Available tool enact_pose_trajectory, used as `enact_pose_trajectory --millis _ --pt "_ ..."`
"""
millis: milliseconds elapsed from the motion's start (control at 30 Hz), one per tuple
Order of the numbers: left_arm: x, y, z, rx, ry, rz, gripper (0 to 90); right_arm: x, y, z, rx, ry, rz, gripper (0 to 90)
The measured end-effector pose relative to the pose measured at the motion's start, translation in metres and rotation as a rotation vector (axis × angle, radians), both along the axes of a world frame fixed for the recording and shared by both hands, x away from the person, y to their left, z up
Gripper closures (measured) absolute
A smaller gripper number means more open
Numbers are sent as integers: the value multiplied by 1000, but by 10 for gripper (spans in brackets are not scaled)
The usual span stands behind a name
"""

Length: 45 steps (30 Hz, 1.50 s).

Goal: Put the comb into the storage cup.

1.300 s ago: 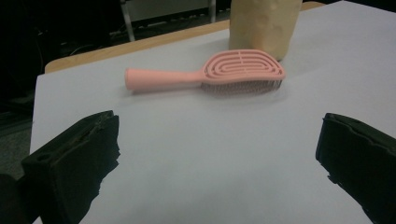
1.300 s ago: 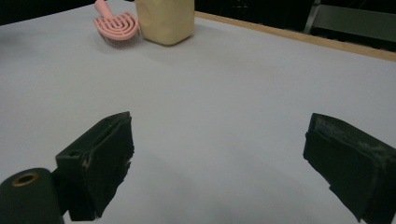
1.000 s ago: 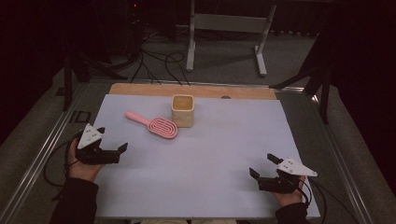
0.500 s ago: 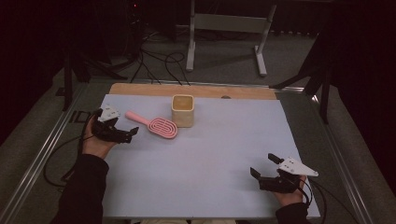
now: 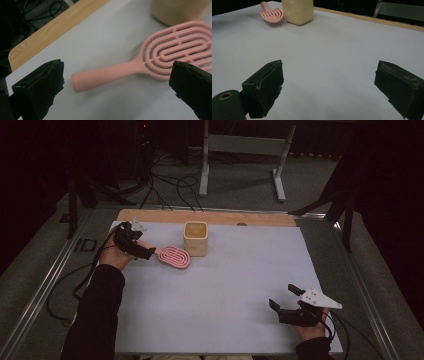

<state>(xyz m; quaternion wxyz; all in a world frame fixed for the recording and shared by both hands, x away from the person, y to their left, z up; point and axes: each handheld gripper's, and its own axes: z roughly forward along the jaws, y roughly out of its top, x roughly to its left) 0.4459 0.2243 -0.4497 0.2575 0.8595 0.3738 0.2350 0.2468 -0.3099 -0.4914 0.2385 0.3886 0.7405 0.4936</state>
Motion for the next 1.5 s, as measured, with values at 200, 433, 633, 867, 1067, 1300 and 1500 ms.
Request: enact_pose_trajectory --millis 200,433,633,867,1067,1300,1500 --pt "12 -6 -5 74 43 -5 0 0 0 0 1 1 3 80" --pt "23 -23 -15 242 106 -35 28 1 0 0 -2 3 8 80" --pt "25 -30 -20 274 128 -69 38 1 0 -1 -2 6 11 81" --pt "28 -38 -30 273 183 -120 72 1 -1 -1 -3 8 13 80" --pt "27 -37 -31 227 249 -185 110 2 0 -1 -7 11 18 81" --pt "23 -31 -34 181 318 -206 177 2 1 -1 -10 13 24 81" --pt "17 -29 -37 204 392 -271 370 2 2 -1 -10 14 22 83"
